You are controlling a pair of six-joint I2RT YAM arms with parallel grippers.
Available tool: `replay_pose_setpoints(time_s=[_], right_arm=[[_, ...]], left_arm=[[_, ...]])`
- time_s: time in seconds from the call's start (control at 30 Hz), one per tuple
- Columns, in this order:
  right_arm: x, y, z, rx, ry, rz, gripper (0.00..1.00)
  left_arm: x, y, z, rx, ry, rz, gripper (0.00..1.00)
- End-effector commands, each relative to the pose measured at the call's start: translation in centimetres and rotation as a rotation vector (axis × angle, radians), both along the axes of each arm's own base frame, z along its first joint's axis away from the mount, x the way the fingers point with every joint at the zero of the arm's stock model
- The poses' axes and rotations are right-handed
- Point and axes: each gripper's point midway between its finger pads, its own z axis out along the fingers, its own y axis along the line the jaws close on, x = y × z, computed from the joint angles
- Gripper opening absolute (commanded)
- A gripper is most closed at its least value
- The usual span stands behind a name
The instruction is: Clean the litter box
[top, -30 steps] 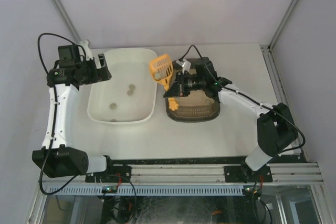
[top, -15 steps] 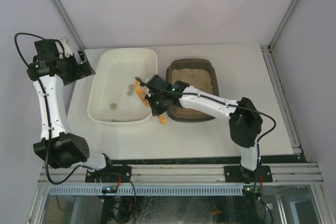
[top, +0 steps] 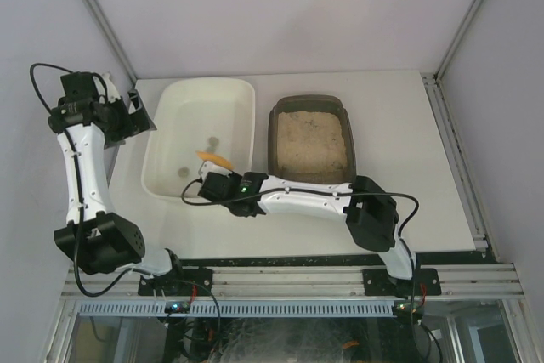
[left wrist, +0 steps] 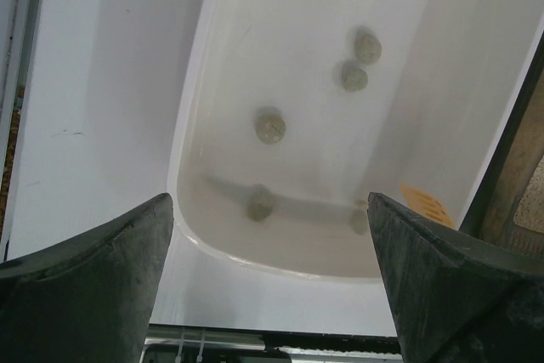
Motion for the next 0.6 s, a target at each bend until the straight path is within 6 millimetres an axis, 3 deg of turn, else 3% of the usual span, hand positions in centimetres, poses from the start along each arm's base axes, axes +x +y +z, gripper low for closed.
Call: replay_pose_setpoints(time_s=[0.0, 0.13, 0.27, 0.43, 0.5, 0.57], right_arm=[[2.2, -0.4, 3.0, -0.014, -0.155, -0.021, 0.0], [2.3, -0.5, 3.9, 0.036, -0.142, -0.03, 0.0], [2.6, -1.2, 5.6, 0.219, -0.024, -0.097, 0.0], [3.0, -3.4, 9.0, 0.651, 0.249, -0.203, 0.0], [3.4, -5.5, 9.7, 0.838, 0.384, -0.25, 0.0], [3.7, -7.5, 11.7, 1.008, 0.452, -0.274, 0.0]], left_arm=[[-0.1, 0.0, 1.6, 0.015, -0.075, 0.008, 1.0], [-0.1, -0.2, 1.8, 0.014, -0.091, 0.001, 1.0], [0.0, -0.9, 2.0, -0.006, -0.12, -0.019, 1.0], [0.7, -3.2, 2.5, 0.036, -0.167, -0.068, 1.0], [1.2, -5.1, 2.1, 0.062, -0.166, -0.095, 1.0], [2.0, -7.2, 1.8, 0.092, -0.157, -0.101, 1.0]])
